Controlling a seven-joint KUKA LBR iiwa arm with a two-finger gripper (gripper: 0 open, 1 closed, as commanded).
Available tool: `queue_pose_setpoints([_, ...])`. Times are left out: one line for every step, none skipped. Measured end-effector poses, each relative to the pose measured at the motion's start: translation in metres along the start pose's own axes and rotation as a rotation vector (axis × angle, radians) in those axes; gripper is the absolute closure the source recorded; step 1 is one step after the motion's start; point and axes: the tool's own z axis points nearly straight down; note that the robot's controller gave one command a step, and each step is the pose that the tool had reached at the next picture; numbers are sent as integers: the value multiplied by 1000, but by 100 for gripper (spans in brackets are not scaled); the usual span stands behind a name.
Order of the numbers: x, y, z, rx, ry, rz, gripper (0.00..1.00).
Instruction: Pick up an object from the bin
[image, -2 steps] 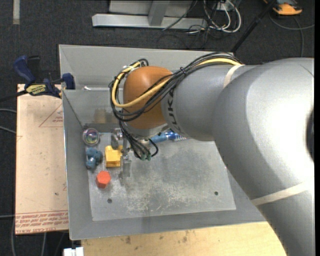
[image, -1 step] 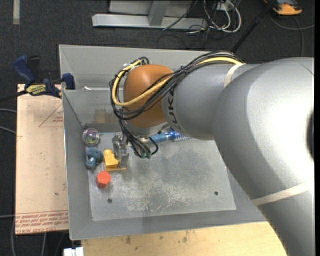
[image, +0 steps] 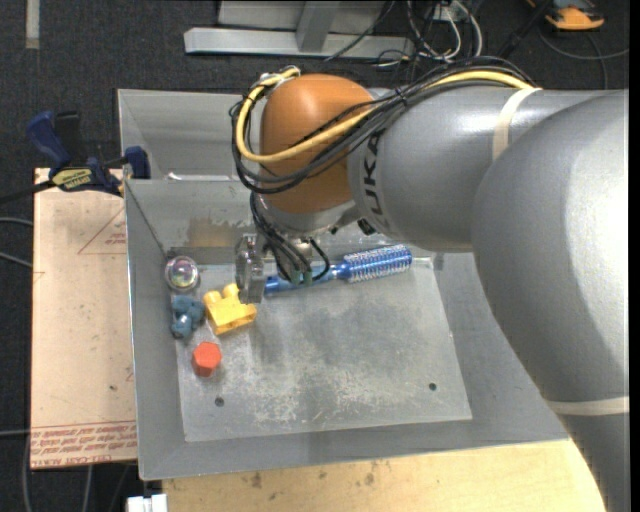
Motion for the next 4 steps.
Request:
queue_pose_setpoints([2,-1,5,2,8,0,0])
queue_pose_setpoints([5,12,93,4,15,-27,0])
queue_pose_setpoints([2,12,88,1,7,-26,100])
queue_pose_setpoints([17,7,-7,0,2,5,100])
